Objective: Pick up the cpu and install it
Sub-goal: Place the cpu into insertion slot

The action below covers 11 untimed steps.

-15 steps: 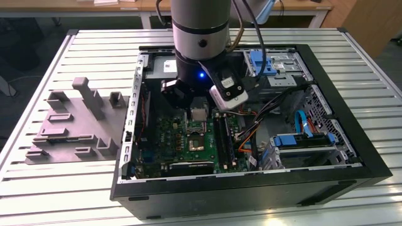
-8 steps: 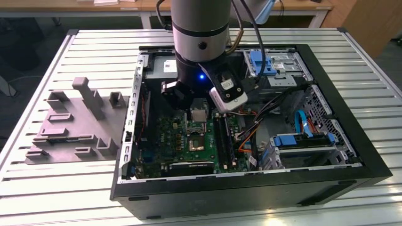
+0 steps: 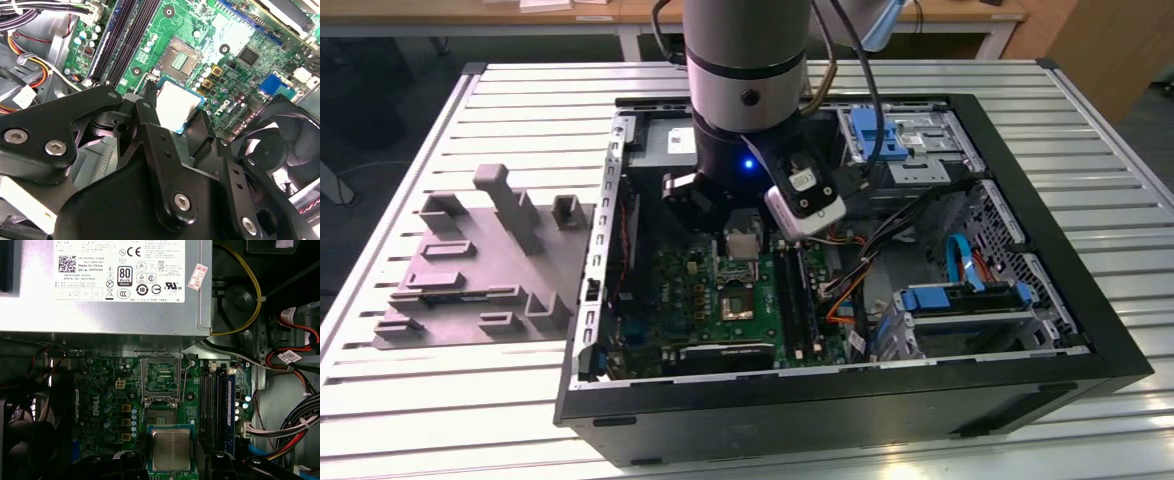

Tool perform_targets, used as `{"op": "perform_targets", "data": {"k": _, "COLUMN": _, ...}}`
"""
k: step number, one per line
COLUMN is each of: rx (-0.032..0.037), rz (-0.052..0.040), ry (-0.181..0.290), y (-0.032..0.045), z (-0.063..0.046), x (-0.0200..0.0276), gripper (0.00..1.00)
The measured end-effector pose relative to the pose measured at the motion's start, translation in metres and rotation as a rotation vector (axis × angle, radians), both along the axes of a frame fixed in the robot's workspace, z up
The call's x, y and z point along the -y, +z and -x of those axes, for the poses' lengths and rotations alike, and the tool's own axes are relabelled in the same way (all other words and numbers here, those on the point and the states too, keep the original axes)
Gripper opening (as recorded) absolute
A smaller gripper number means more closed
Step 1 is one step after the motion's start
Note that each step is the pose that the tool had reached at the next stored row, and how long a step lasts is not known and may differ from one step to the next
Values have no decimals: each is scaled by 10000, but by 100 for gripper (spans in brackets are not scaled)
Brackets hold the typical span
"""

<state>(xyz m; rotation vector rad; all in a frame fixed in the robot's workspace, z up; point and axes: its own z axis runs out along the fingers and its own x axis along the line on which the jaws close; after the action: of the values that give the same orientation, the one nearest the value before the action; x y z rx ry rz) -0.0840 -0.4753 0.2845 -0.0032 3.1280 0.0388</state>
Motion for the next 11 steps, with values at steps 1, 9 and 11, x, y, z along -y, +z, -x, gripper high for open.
{"op": "perform_targets", "data": {"k": 1, "rx": 2, "rz": -3, "ry": 0, "y": -5, "z": 0, "x": 0, "gripper": 47}}
{"op": "perform_targets", "data": {"k": 9, "rx": -64, "rz": 1, "ry": 19, "y": -141, "z": 0, "x": 11, "gripper": 47}}
{"op": "perform_targets", "data": {"k": 11, "rx": -65, "rz": -1, "ry": 23, "y": -179, "z": -1, "x": 14, "gripper": 47}}
